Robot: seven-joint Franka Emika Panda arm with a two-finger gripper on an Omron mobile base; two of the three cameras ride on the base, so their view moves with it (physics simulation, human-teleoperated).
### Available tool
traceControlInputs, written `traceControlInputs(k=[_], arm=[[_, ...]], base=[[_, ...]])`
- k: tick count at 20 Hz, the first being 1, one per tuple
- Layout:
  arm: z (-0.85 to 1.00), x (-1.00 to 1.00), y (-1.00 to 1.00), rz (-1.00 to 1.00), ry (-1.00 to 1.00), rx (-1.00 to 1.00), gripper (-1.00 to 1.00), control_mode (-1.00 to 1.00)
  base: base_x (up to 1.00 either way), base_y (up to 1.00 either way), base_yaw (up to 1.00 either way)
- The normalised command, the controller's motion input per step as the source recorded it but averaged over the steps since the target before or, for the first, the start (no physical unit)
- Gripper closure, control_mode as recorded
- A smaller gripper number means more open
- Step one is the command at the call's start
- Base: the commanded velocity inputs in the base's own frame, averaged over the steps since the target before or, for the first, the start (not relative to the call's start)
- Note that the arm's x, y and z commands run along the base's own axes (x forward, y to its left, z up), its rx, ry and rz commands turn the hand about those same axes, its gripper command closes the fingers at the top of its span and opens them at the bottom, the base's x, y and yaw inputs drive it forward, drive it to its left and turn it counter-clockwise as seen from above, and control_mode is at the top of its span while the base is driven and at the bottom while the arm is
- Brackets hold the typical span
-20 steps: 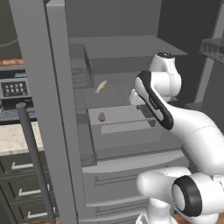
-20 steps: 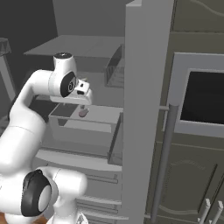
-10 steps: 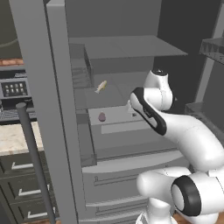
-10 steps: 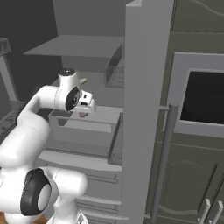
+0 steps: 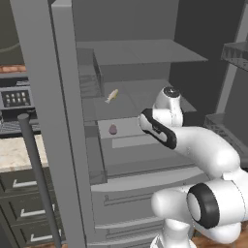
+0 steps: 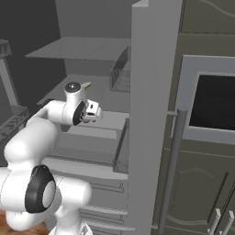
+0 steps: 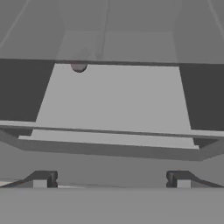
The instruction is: Fully open the fridge drawer.
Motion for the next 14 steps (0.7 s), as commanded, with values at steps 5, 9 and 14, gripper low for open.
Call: traceControlInputs(k=[5, 9, 14], arm=[[-0.10, 0.30, 0.00, 0.00, 0.00, 0.00, -1.00, -1.00], [-0.20, 0.15, 0.00, 0.00, 0.01, 0.00, -1.00, -1.00], [-0.29, 0.23, 0.00, 0.00, 0.01, 0.00, -1.00, -1.00]], base=[[0.00, 0.00, 0.00], [0.00, 0.00, 0.00], [0.00, 0.00, 0.00]])
